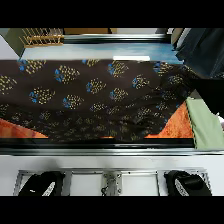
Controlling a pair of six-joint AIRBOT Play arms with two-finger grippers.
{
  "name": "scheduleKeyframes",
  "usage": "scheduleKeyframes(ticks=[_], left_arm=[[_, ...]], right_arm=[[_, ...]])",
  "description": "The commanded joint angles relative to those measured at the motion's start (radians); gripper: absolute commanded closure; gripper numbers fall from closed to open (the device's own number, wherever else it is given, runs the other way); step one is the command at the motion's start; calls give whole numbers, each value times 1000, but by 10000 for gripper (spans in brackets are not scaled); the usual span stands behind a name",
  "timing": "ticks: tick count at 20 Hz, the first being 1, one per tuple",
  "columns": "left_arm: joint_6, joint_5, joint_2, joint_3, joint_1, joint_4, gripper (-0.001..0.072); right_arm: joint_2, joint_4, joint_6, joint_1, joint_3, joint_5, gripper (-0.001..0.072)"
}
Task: Fold the clothes and pants, and hang the long-sleeved shirts on hangers.
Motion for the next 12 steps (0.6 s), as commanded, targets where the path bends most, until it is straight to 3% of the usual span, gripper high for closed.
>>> scheduleKeyframes(ticks=[1, 5, 8, 10, 12], left_arm=[[-1, -35, -85, 56, 0, -42, 700], [-1, -73, -331, 54, 1, 40, 700], [43, -14, -603, 55, 3, 64, 700], [122, 69, -803, 56, 3, 63, 700], [130, 148, -966, 57, 22, 52, 700]], right_arm=[[1, -120, 125, 0, 0, 101, 700], [-153, -139, 122, 0, -3, 134, 700], [-360, -205, 34, 0, -3, 108, 700], [-518, -251, -21, -1, -3, 1, 700], [-659, -257, -63, -1, -3, -160, 700]])
